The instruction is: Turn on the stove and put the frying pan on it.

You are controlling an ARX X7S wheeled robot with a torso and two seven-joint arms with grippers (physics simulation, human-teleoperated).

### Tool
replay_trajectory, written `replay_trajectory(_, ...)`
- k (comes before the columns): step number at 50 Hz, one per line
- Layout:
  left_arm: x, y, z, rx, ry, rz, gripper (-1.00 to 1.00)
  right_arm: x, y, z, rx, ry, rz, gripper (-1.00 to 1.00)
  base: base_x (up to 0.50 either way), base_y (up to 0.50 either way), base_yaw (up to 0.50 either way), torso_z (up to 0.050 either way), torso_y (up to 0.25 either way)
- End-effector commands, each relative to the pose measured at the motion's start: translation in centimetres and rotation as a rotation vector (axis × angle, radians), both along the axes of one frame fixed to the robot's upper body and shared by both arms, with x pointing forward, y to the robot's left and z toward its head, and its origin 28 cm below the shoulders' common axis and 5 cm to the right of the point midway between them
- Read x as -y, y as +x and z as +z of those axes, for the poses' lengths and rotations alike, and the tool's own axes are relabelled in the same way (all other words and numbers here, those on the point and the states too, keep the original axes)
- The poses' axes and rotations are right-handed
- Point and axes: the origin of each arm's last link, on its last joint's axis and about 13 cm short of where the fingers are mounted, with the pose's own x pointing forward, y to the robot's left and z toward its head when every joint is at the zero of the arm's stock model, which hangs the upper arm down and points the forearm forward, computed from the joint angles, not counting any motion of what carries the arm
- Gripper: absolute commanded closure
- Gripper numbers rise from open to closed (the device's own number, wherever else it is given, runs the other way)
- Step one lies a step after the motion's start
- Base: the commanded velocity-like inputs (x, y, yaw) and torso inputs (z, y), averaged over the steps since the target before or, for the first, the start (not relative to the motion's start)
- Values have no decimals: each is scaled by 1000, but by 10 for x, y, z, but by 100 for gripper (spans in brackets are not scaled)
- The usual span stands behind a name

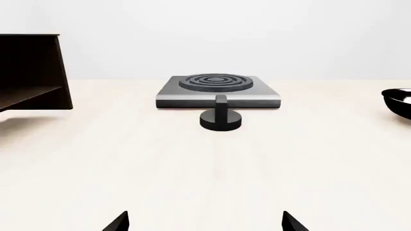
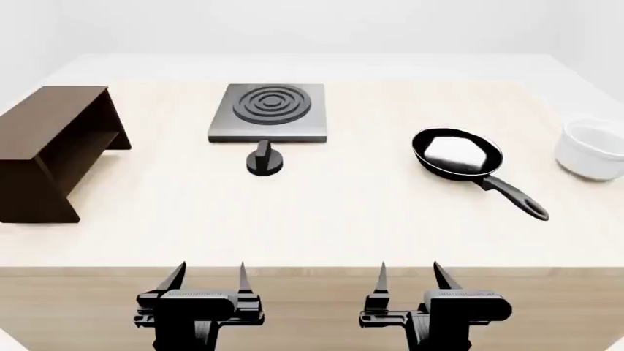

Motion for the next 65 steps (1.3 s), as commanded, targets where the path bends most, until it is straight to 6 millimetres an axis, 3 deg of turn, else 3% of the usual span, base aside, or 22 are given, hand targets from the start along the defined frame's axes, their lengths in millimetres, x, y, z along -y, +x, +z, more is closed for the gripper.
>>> replay_trajectory(1,0,0,0,1,4,0,-100,-1,-1,0,1,-11,1,-100,0,0,0,0,0)
replay_trajectory(25,-2,5,3,-45,7,37,-100,0,2,4,-9,-34,-1,-100,0,0,0,0,0)
replay_trajectory(36,-9,12,39,-10,4,78,-100,6,4,56,77,-51,-44,-100,0,0,0,0,0)
replay_trajectory(41,-11,11,54,28,-5,82,-100,8,3,68,102,-48,-52,-100,0,0,0,0,0)
replay_trajectory(49,-12,10,57,45,5,91,-100,8,2,68,113,-26,-45,-100,65,0,0,0,0)
replay_trajectory(65,-12,11,54,39,14,95,-100,9,2,69,118,-11,-42,-100,494,0,0,0,0)
